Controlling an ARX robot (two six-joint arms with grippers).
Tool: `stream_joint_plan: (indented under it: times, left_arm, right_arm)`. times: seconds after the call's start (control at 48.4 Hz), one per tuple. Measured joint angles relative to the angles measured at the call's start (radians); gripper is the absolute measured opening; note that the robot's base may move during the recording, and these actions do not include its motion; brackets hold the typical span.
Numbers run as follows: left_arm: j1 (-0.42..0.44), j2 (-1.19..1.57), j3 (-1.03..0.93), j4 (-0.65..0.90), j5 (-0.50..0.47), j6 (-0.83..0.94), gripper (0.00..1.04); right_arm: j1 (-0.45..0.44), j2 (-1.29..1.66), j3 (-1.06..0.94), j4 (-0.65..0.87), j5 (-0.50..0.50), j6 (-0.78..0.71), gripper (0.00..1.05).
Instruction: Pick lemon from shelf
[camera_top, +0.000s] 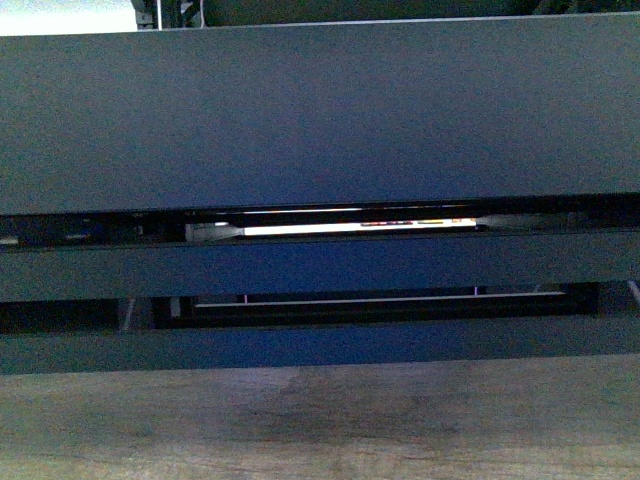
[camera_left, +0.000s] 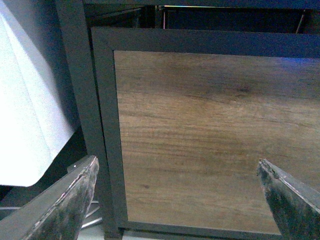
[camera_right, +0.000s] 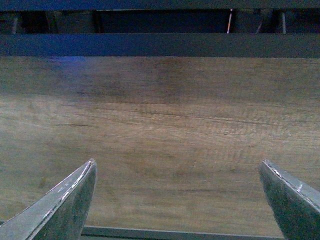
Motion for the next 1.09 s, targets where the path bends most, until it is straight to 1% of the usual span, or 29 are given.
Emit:
stream_joint_plan:
  times: [1.095]
  left_arm:
    - [0.0,0.0,0.0,0.0,-0.001,0.0,0.97]
  right_arm:
    - [0.0,0.001,0.0,0.0,0.001,0.0,0.97]
